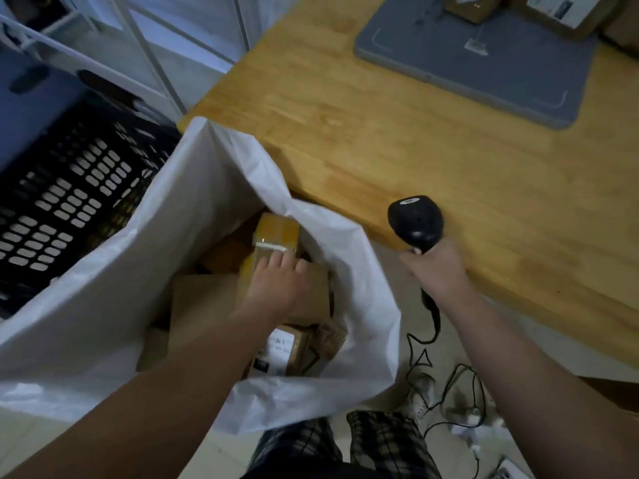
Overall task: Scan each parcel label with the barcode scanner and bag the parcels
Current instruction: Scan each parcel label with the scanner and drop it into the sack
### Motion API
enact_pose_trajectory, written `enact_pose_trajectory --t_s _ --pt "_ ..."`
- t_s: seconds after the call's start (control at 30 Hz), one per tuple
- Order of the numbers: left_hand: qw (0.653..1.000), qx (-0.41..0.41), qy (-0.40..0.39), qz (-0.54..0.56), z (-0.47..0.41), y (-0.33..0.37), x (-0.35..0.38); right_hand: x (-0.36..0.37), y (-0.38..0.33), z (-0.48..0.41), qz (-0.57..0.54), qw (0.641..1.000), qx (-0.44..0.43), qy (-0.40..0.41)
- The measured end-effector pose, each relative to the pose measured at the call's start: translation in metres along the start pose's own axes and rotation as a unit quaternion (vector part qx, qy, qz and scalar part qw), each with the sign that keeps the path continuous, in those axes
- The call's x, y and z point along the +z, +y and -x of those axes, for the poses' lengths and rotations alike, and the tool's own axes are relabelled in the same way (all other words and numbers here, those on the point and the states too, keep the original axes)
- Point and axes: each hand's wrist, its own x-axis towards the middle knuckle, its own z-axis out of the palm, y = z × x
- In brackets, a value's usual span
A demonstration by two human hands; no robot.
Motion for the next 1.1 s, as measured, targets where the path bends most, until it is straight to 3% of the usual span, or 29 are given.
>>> enact_pose_trajectory --t_s 0.1,0.4,0.77,0.9,1.1 --pt "0.992 0.022 0.126 0.016 -0.021 0.002 -0.024 -0.036 -0.015 -0.014 -0.009 1.000 -0.011 0.027" --pt "0.959 0.074 0.246 0.120 -0.140 0.091 -0.168 -0.199 -0.067 -0.071 -0.015 0.982 -0.060 0.176" --pt "0.922 0.103 0.357 0.106 -0.303 0.196 -0.328 -0.418 -0.126 -0.193 0.081 0.927 -0.188 0.313" --pt "0.926 0.081 0.355 0.099 -0.359 0.202 -0.362 -0.454 -0.155 -0.253 0.093 0.921 -0.225 0.303" --pt "0.936 0.017 0.294 0.194 -0.465 0.174 -0.405 -0.440 -0.205 -0.359 -0.147 0.967 -0.141 0.155"
